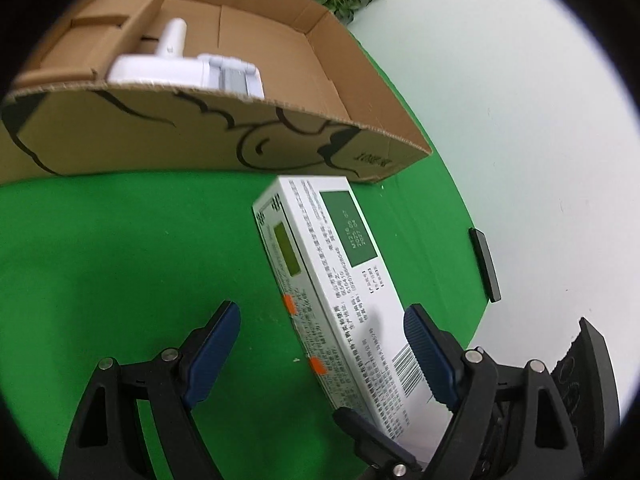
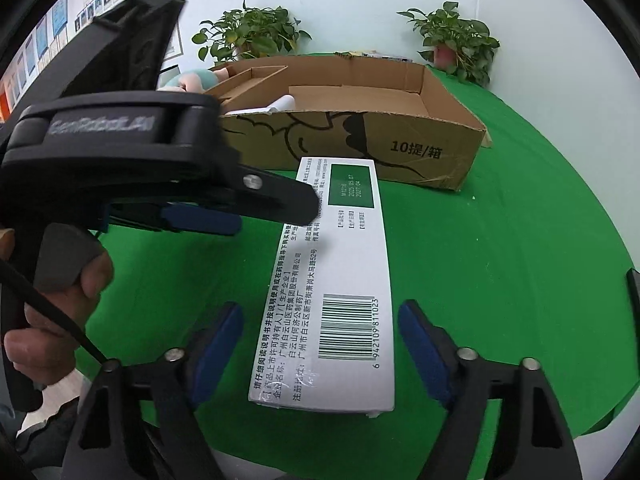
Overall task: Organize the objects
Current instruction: 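Grasp the white medicine box with both grippers and lift it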
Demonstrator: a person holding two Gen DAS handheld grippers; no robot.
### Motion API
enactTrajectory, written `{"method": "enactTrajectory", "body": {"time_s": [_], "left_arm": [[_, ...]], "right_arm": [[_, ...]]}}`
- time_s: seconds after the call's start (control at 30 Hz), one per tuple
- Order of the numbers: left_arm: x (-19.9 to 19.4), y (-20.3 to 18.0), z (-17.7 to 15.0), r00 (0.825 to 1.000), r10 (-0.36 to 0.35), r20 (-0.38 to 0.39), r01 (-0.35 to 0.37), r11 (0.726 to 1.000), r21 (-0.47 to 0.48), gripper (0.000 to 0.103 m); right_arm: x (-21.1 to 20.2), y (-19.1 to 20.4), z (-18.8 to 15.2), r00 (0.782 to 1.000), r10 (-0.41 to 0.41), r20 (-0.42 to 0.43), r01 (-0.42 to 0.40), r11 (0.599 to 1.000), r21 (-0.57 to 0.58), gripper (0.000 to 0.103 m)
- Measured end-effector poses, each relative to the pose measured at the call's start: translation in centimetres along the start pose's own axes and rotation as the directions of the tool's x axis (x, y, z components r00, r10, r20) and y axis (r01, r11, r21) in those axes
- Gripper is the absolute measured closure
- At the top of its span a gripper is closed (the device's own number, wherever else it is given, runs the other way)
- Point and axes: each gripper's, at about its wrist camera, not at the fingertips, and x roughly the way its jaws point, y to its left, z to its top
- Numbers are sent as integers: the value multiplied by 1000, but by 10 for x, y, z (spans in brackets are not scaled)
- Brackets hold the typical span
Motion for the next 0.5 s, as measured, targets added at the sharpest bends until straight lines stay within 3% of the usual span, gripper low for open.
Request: {"method": "enactTrajectory", "body": {"time_s": [0.07, 0.13, 0.33, 0.4, 0.5], "left_arm": [[1, -2, -4, 1000, -7, 15, 6, 1000, 15, 20], [2, -4, -7, 1000, -9, 14, 9, 1000, 30, 20], [-5, -4, -20, 998, -39, 39, 39, 999, 2, 22], [-8, -6, -27, 999, -1, 42, 1, 1000, 7, 40], [-13, -6, -33, 998, 22, 50, -22, 1000, -6, 46]], "right_arm": [[4, 3, -2, 1000, -8, -8, 8, 1000, -17, 39], [5, 5, -3, 1000, -6, -1, 6, 1000, -20, 39], [2, 6, -7, 994, 106, -9, -105, 993, 61, 40], [1, 1, -7, 989, 151, -6, -149, 982, 112, 40], [2, 1, -5, 986, 167, -6, -165, 979, 120, 40]]}}
